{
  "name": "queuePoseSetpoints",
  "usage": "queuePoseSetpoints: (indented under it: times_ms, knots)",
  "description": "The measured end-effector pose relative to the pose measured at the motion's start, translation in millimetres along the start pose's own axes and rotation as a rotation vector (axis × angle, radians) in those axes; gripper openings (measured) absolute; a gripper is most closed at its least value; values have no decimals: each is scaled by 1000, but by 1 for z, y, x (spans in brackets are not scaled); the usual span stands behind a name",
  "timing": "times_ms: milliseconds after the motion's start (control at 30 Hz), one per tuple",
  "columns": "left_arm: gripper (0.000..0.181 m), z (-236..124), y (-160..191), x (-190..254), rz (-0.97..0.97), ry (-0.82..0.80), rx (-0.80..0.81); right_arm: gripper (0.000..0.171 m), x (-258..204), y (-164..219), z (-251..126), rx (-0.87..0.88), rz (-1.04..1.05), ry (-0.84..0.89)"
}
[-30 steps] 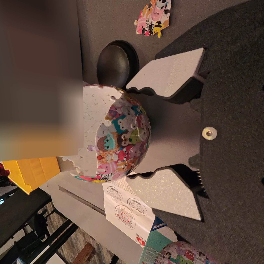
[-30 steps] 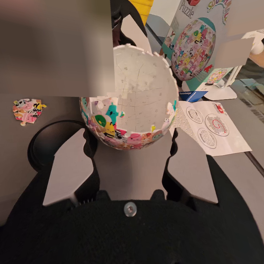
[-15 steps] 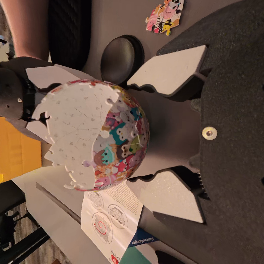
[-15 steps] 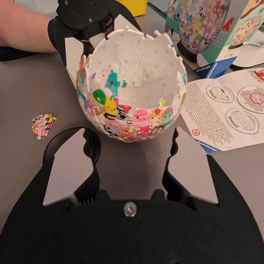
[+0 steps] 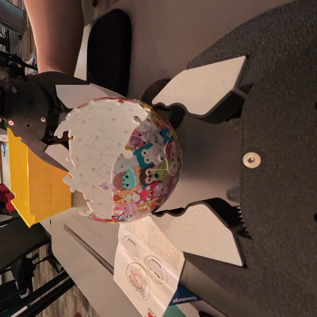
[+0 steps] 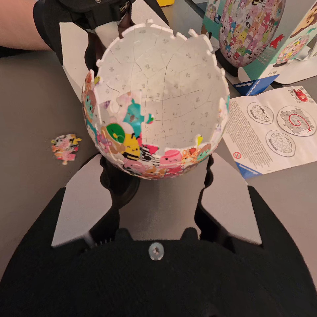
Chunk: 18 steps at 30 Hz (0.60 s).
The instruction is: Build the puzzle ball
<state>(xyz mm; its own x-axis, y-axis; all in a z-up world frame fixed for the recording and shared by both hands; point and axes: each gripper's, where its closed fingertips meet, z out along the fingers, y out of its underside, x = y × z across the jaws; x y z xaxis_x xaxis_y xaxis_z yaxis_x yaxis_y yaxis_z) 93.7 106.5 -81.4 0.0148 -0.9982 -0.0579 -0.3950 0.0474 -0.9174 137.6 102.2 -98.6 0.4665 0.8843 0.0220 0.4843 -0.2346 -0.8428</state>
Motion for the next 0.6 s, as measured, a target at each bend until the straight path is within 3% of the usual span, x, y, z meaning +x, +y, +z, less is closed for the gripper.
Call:
queuePoseSetpoints:
  times_ms: [233, 600]
  knots:
    - [112, 10, -1, 51, -15, 18, -49, 111, -42, 18, -30, -98, 19, 27]
    - [113, 11, 13, 73, -60, 9, -50, 112, -65, 36, -26, -104, 52, -8]
